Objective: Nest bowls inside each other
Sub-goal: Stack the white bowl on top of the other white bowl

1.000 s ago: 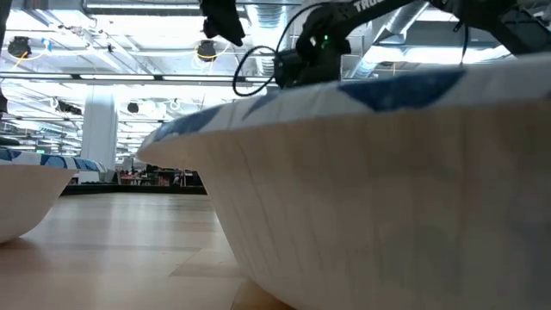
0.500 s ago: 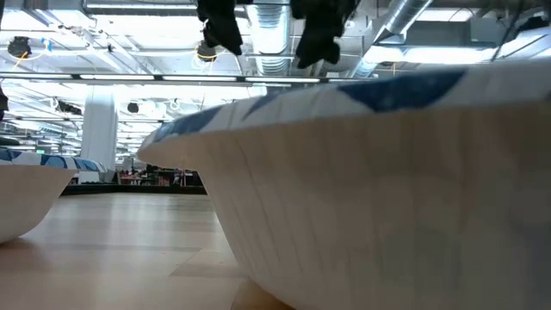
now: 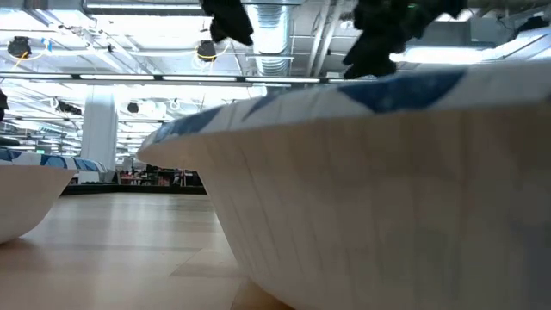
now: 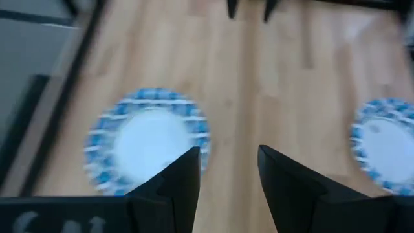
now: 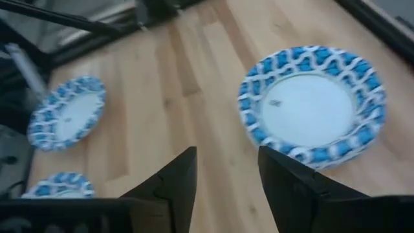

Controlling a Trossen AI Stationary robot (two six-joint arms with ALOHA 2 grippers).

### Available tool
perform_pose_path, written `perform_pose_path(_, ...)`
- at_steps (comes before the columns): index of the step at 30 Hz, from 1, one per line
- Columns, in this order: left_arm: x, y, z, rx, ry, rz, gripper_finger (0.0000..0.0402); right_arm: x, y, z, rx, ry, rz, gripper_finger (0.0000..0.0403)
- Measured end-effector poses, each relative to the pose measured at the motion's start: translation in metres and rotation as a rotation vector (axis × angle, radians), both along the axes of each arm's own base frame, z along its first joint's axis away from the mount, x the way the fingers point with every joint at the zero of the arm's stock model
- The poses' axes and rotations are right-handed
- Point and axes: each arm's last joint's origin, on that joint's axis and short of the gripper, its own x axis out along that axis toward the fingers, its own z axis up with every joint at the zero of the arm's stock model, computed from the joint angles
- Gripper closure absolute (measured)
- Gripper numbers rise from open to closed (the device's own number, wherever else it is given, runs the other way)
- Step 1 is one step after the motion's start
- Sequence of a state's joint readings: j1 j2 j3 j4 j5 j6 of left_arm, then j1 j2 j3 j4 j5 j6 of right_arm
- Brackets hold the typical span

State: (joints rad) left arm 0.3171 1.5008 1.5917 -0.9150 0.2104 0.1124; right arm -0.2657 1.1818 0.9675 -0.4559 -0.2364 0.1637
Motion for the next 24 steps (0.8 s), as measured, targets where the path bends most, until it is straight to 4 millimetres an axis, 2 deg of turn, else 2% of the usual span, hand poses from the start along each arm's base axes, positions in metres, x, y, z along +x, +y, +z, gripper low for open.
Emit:
perform_pose_path(6,0.008,-0.016,-0.049,-0.073,-0.098,-0.133,0.0255,-0.027,0.028,-0.007,0.014,-0.131,0.062,0.0214)
perform_pose_path(11,0.001,-0.031,-0.089,-0.153,-0.136,-0.118,0.0255,-0.039,0.043,-0.015,0.012,-0.155,0.119,0.0216)
perform_pose_path(18,-0.001,-0.061,-0.122,-0.281,-0.280,-0.097,0.0255,-0.042,0.051,-0.044,0.030,-0.070,0.047,0.0216)
perform_pose_path(24,-0.005,-0.094,-0.145,-0.304,-0.245,-0.031,0.0255,-0.035,0.063,-0.055,0.057,-0.100,0.093,0.0216)
